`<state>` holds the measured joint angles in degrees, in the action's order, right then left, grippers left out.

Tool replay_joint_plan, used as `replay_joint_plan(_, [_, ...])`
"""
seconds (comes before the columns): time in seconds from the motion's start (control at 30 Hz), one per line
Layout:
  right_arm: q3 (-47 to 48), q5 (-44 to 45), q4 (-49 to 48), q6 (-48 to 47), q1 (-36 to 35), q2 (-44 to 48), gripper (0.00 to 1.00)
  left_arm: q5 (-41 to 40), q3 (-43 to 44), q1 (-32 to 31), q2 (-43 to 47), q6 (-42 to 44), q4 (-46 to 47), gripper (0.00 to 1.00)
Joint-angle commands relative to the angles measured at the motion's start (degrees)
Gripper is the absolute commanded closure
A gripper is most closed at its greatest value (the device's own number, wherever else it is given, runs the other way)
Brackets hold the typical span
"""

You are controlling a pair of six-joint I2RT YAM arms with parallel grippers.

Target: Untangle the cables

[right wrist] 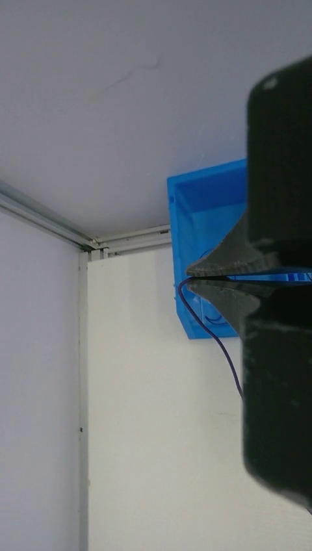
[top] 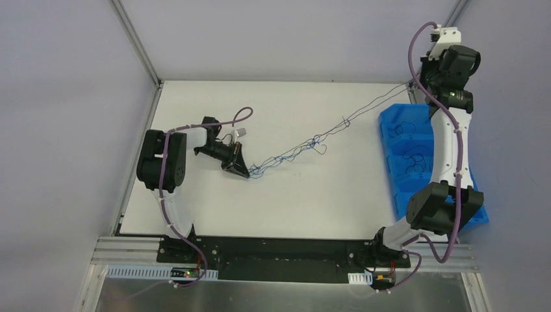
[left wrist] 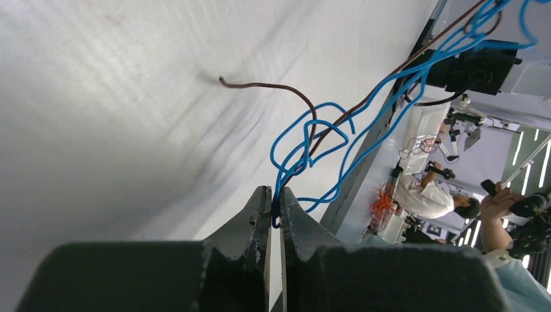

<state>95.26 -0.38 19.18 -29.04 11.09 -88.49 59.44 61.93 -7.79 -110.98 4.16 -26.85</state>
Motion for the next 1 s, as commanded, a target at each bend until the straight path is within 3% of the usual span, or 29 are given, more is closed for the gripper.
replay_joint_plan(0.0, [5.41,1.43,-3.72,-2.58,2.99,-1.33,1.00,-3.99,2.54,5.18,2.83,12.29,-14.56,1.00])
replay_joint_plan(0.4, [16.97,2.14,-4.87,-3.00,9.40,-7.36,1.00,-14.61,9.39,15.80,-0.91,22.60,-28.42,1.00])
replay_joint_plan(0.7, [22.39,1.24,-4.96,-3.57,13.25,-10.56,1.00,-23.33,10.25,20.16,-1.36,29.21,-29.83,1.00])
replay_joint_plan(0.97, [22.02,-2.85,-4.80,-2.55,13.94,-9.51,1.00,-22.01,10.54,20.15,-1.85,28.82,-29.84,1.00])
